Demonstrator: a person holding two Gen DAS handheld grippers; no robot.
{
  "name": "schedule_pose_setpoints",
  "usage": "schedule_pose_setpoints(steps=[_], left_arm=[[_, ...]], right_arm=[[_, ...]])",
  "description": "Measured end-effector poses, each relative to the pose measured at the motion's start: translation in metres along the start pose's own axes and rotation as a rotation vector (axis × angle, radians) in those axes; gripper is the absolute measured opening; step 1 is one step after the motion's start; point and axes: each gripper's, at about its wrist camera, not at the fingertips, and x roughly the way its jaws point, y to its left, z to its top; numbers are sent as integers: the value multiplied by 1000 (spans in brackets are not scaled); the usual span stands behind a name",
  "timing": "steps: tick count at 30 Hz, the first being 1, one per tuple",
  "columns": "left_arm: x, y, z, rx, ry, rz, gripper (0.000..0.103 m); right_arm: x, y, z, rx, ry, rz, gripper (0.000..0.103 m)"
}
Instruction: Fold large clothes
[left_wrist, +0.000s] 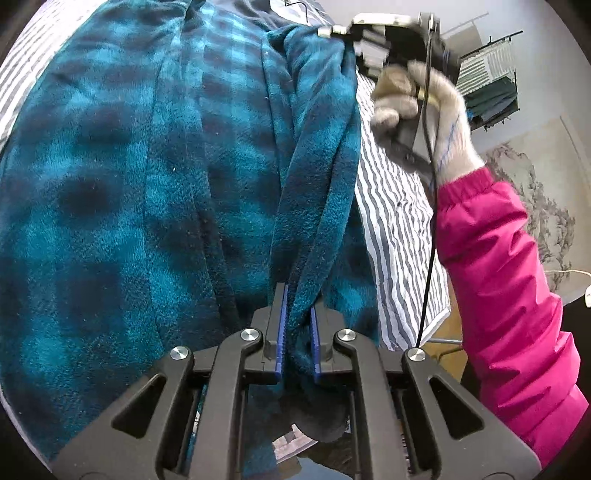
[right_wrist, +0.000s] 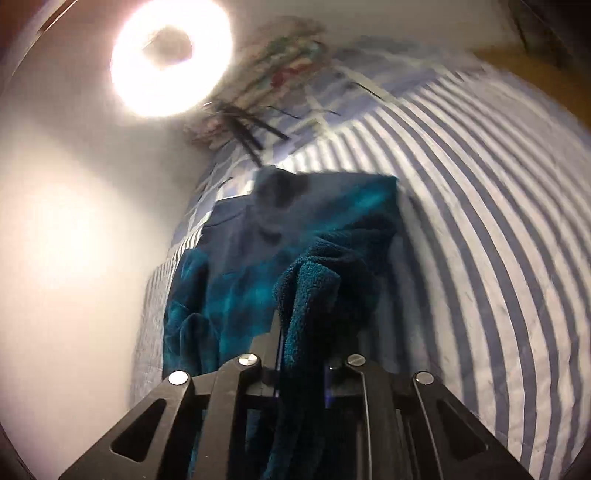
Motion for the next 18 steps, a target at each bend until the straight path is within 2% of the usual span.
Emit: schedule_pose_setpoints(steps=[2, 4, 5, 7, 10, 12, 14, 17, 18], left_arm=[[0, 4, 0, -21, 1, -14, 8], [0, 6, -2, -30, 4, -23, 8], [-1, 8, -2, -35, 6, -29, 8], [1, 10, -1, -46, 10, -36, 8], [2, 15, 0, -64, 10, -36, 8], [1, 20, 1, -79, 6, -31, 8], [0, 23, 1, -85, 4, -31, 8], [-3, 25, 2, -86, 6, -30, 8], [-4, 25, 0, -87, 8, -29, 8]], right_arm=[[2, 37, 0, -132, 3, -75, 12], [16, 90, -5, -337, 14, -179, 11], [24, 107, -9, -397, 23, -207, 11], [54, 150, -26, -569, 57, -294, 11], [105, 180, -55, -746, 117, -399, 11], [136, 181, -70, -799, 160, -450, 11], [146, 177, -75, -801, 153, -463, 13], [135, 166, -60, -689, 156, -378, 18], [125, 162, -53, -647, 160, -316, 23]])
